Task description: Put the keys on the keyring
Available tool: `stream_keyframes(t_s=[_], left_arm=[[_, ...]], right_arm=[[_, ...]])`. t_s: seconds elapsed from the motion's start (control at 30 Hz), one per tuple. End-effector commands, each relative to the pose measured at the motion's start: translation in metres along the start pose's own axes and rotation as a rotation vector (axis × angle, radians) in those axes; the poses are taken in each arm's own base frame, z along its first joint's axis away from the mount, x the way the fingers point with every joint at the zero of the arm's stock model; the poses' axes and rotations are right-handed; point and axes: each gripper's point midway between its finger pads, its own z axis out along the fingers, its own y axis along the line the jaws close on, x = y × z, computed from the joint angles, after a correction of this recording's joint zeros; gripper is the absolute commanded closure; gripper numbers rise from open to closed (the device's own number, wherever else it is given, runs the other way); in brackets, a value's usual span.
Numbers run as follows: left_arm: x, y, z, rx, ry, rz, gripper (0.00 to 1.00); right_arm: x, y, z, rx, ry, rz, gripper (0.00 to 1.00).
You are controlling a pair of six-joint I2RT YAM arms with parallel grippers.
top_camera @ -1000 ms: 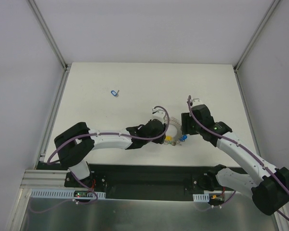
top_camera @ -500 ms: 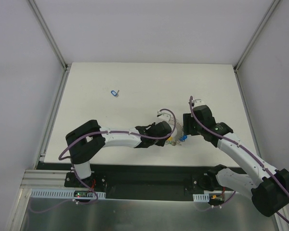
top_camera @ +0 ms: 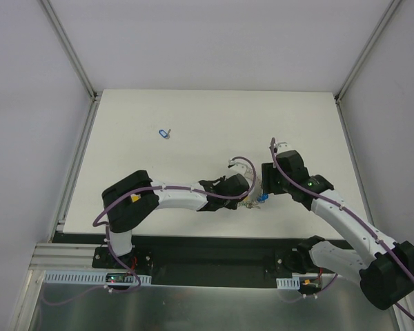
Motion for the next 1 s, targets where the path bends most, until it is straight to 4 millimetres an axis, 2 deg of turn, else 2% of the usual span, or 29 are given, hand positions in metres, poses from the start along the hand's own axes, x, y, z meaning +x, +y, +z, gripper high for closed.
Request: stream_keyframes(t_s=[0.0, 0.2, 0.37, 0.5, 0.67, 0.73, 0.77, 0.83, 0.87, 0.93, 0.97], left_arm=[[-0.002, -0.005, -0.004, 0.005, 0.005, 0.033, 0.70], [0.001, 0.001, -0.001, -0.019, 0.007, 0.047, 0.72], [0.004, 0.001, 0.002, -0.020, 0.017, 0.064, 0.80], [0.004, 0.000, 0.001, -0.013, 0.020, 0.077, 1.00], [0.000, 0.001, -0.010, 0.014, 0.004, 0.124, 1.00], [-0.009, 0.000, -0.018, 0.033, -0.028, 0.144, 1.00], [-0.004, 0.005, -0.019, 0.032, -0.028, 0.187, 1.00], [-0.020, 0.000, -0.027, 0.068, -0.099, 0.203, 1.00], [-0.016, 0.004, -0.028, 0.076, -0.103, 0.247, 1.00], [-0.030, -0.003, -0.037, 0.123, -0.181, 0.253, 1.00], [-0.024, -0.001, -0.037, 0.146, -0.185, 0.285, 1.00]], right_arm=[[-0.002, 0.001, 0.003, -0.014, -0.001, -0.008, 0.42], [-0.001, 0.003, 0.005, -0.023, 0.006, -0.015, 0.42], [0.000, 0.005, 0.006, -0.033, 0.013, -0.023, 0.43], [-0.002, 0.009, 0.005, -0.057, 0.009, -0.025, 0.43], [-0.013, 0.020, 0.002, -0.116, -0.025, -0.032, 0.42], [-0.015, 0.028, -0.001, -0.170, -0.032, -0.028, 0.41], [-0.020, 0.032, -0.002, -0.191, -0.052, -0.030, 0.41], [-0.023, 0.041, -0.004, -0.245, -0.063, -0.034, 0.41], [-0.027, 0.044, -0.004, -0.264, -0.081, -0.032, 0.41], [-0.029, 0.051, -0.004, -0.311, -0.085, -0.030, 0.41], [-0.033, 0.055, -0.004, -0.332, -0.101, -0.031, 0.41]])
